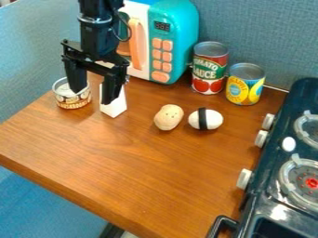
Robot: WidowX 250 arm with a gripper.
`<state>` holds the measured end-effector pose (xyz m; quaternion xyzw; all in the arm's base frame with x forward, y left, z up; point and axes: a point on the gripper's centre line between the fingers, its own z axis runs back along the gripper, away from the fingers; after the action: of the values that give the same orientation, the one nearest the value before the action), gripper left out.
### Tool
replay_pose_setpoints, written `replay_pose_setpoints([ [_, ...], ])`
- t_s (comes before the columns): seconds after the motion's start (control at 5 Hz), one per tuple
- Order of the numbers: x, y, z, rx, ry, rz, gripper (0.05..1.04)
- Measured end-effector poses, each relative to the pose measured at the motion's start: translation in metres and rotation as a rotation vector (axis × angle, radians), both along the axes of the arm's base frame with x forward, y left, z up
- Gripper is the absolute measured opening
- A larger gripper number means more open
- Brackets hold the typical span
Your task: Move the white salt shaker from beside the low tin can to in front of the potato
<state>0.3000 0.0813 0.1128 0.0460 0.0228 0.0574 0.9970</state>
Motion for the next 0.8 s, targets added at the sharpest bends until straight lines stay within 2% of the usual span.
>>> replay_pose_setpoints([
  [0.2, -0.001, -0.001, -0.008, -0.007, 0.025, -0.004, 0.997],
  [0.4, 0.01, -0.001, -0.011, -0.015, 0.007, -0.06, 0.997],
  [0.6, 0.024, 0.002, -0.015, -0.012, -0.002, -0.054, 0.997],
  [0.8, 0.037, 0.01, -0.012, 0.032, -0.009, -0.049, 0.997],
])
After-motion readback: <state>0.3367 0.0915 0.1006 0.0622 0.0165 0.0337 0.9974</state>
